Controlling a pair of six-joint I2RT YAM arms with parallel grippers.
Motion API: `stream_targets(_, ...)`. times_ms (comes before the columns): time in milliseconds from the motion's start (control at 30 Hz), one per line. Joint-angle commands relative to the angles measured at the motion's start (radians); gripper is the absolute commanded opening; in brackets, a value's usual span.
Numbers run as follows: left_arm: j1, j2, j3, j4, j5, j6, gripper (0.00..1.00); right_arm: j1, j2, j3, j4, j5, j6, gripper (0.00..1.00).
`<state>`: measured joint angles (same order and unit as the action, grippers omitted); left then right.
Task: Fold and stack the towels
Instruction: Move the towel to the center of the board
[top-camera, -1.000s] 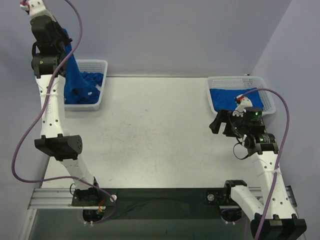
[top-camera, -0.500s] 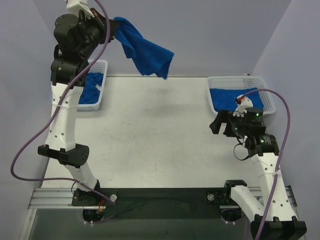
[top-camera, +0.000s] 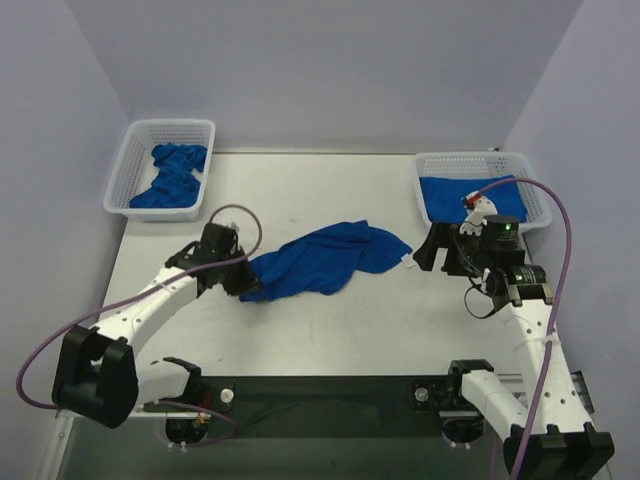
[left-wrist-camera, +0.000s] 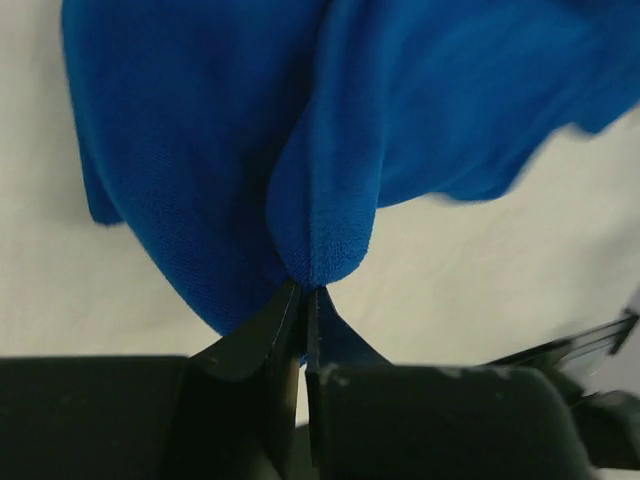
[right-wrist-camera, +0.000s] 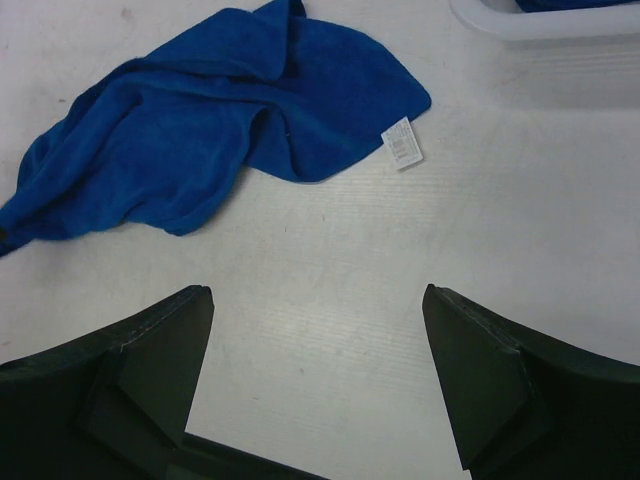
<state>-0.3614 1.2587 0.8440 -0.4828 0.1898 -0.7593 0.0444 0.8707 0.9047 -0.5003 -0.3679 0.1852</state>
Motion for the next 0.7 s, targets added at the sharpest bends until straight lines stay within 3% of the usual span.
stream_targets(0,-0.004,-0.240,-0.106,-0.117,0.019,-0.048,0.15,0.025,0.042,-0.013,-0.006,-0.020,0.031,0.88)
stream_targets(133,-0.028,-0.291,0.002,-0.380,-0.076,0.104,0.38,0.089,0.120,-0.006,-0.004,0.033,0.065,0.83)
stream_targets(167,-0.039,-0.282,0.016,-0.404,-0.087,0.154,0.59,0.104,0.137,0.005,-0.004,0.053,0.082,0.82)
stream_targets(267,-0.039,-0.271,0.041,-0.410,-0.075,0.231,0.86,0.141,0.220,0.031,-0.003,0.099,0.118,0.79)
stream_targets(433,-0.106,-0.170,0.153,-0.328,-0.166,0.324,0.93,0.189,0.339,0.051,0.035,0.145,0.141,0.74)
stream_targets(667,-0.372,0.247,0.464,-0.122,-0.406,0.474,0.87,0.187,0.422,0.051,0.092,0.204,0.192,0.67)
